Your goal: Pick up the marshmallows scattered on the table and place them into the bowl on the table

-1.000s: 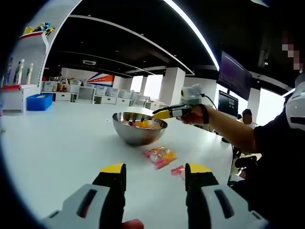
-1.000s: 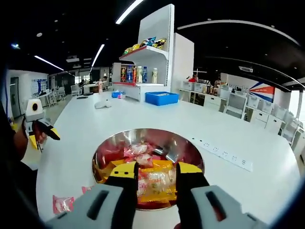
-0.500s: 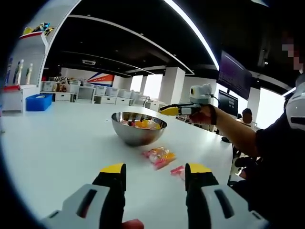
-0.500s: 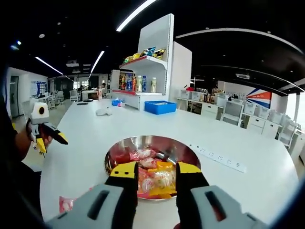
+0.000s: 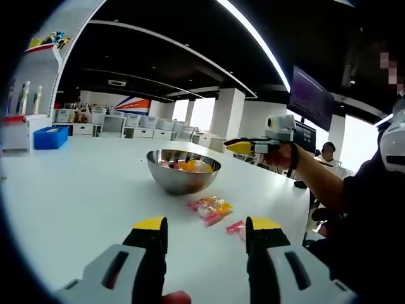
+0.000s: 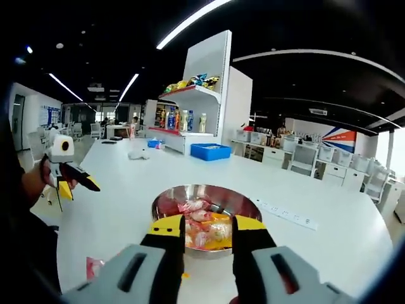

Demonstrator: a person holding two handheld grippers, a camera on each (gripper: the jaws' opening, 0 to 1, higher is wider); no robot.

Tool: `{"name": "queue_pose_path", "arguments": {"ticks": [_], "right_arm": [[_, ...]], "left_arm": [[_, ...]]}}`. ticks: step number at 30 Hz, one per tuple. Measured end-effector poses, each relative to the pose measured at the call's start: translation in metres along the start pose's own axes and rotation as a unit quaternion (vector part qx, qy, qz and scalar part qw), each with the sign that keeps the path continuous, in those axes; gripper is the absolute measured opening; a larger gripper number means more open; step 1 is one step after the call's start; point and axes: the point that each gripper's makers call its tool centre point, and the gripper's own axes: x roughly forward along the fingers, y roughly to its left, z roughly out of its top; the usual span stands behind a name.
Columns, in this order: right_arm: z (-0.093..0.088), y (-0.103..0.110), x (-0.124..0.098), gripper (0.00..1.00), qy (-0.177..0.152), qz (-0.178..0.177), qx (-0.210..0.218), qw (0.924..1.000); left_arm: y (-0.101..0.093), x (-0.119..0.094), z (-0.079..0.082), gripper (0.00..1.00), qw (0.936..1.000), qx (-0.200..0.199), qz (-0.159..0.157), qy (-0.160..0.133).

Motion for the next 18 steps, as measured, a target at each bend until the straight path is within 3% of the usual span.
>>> {"name": "queue_pose_path", "arguments": {"ticks": [9, 18], "right_arm": [[-0.004, 0.019, -0.02, 0.29, -0.023, 0.006, 0.022, 0.9995], [-0.005, 0.042, -0.04, 0.29, -0.033, 0.007, 0.013, 0.9993]], "left_arm": [[-0.001, 0.004, -0.001, 0.5, 1.0, 0.003, 0.0, 0.005], [-0.002, 0.005, -0.002, 0.5, 1.0, 0.0, -0.001, 0.001]]}}
